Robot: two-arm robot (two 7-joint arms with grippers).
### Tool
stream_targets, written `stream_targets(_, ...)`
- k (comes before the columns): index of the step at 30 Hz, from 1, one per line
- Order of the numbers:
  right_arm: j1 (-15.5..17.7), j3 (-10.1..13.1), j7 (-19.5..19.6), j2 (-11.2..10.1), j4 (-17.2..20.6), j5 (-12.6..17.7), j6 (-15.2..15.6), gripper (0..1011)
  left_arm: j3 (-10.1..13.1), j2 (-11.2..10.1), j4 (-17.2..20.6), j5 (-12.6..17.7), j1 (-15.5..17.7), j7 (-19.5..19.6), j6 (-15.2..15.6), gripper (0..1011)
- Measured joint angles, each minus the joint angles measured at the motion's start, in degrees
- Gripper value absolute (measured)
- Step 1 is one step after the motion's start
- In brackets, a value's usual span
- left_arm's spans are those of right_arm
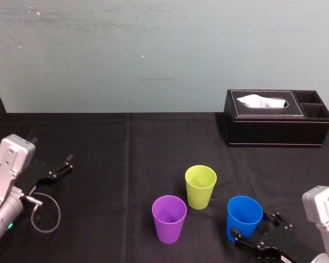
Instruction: Stack the three plastic cups sequentially using one hand.
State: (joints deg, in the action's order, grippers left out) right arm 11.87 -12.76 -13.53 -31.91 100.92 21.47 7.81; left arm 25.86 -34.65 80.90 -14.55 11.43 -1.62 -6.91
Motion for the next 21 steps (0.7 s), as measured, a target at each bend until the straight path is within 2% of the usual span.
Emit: stream_targets(21, -0.65, 1.19, -2.09, 3.02, -1.13, -2.04, -0.18, 1004, 0.0, 0.0, 0.0, 0.0, 0.0, 0.0, 0.0, 1000)
